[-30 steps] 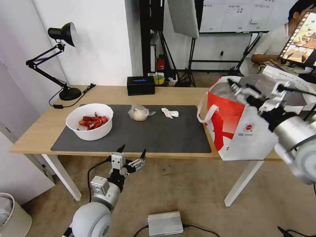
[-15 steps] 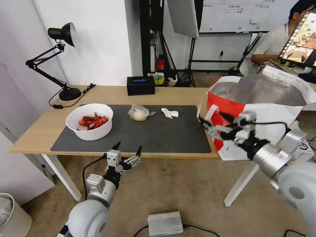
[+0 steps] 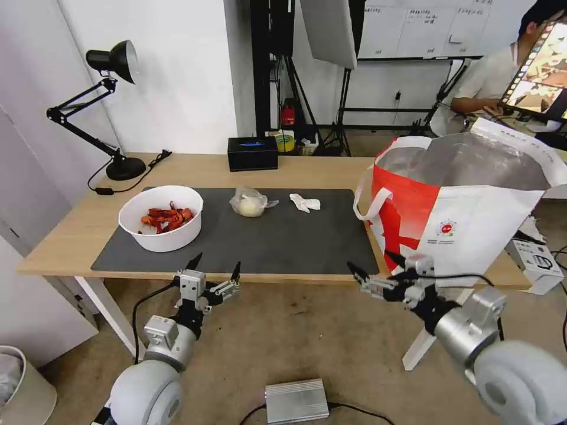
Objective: Pick up the trash from the table and place it into the takeout bag.
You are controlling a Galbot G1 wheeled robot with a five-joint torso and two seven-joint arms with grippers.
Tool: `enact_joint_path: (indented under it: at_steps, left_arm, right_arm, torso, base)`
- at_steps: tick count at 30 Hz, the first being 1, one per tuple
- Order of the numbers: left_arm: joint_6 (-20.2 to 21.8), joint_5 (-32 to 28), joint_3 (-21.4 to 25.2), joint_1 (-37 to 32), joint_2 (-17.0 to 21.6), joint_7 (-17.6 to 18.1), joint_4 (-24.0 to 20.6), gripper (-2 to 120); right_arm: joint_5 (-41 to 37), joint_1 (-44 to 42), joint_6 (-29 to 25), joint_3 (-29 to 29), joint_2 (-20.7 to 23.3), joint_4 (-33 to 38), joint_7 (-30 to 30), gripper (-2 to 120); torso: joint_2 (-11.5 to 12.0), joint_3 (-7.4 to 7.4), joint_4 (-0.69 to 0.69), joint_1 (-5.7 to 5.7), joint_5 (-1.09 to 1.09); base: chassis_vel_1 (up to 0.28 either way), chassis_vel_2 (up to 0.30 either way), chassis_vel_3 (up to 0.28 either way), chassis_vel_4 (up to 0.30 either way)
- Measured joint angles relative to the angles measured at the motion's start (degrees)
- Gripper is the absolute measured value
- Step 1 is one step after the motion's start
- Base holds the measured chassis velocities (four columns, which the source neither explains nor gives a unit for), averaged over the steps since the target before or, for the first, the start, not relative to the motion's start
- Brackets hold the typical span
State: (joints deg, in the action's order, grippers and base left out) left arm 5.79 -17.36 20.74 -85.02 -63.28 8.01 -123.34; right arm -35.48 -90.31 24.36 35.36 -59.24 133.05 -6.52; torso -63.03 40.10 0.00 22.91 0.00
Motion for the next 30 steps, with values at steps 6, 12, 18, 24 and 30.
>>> enact_joint_path:
  at_steps: [6, 12, 18, 24, 30]
  left_arm:
    - [3.90, 1.43, 2.05, -1.05, 0.55, -1.63, -0.37, 100]
    - [5.77, 2.30, 3.86, -1.72, 1.24, -1.91, -0.12, 100]
    - [6.69, 1.03, 4.64, -2.24, 1.54, -1.86, -0.10, 100]
    - [7.88, -0.42, 5.60, -2.20, 1.49, -1.56, 0.71, 100]
    - [8.26, -0.50, 5.58, -2.42, 1.21, -0.93, 0.92, 100]
  right_arm:
    - [4.33, -1.65, -3.41, -2.04, -3.06, -1.77, 0.00, 100]
    - [8.30, -3.17, -7.39, -4.29, -5.89, -3.70, 1.64, 100]
    - [10.52, -3.44, -9.28, -5.69, -7.65, -4.87, 4.74, 100]
    - [12.24, -3.54, -9.55, -7.05, -8.69, -5.77, 6.57, 100]
    - [12.41, -3.35, -9.47, -7.50, -8.80, -5.93, 6.70, 100]
  torso:
    - [0.00, 0.00, 0.01, 0.01, 0.01]
    - [0.00, 0.00, 0.00, 0.01, 0.00]
    - [0.00, 0.00, 0.00, 0.01, 0.00]
    - [0.01, 0.00, 0.00, 0.01, 0.00]
    - [0.01, 0.00, 0.01, 0.00, 0.00]
  base:
    - [0.000, 0.000, 0.000, 0.000]
    - [0.000, 0.000, 0.000, 0.000]
    - [0.000, 0.000, 0.000, 0.000]
    - [0.000, 0.000, 0.000, 0.000]
    - [0.000, 0.000, 0.000, 0.000]
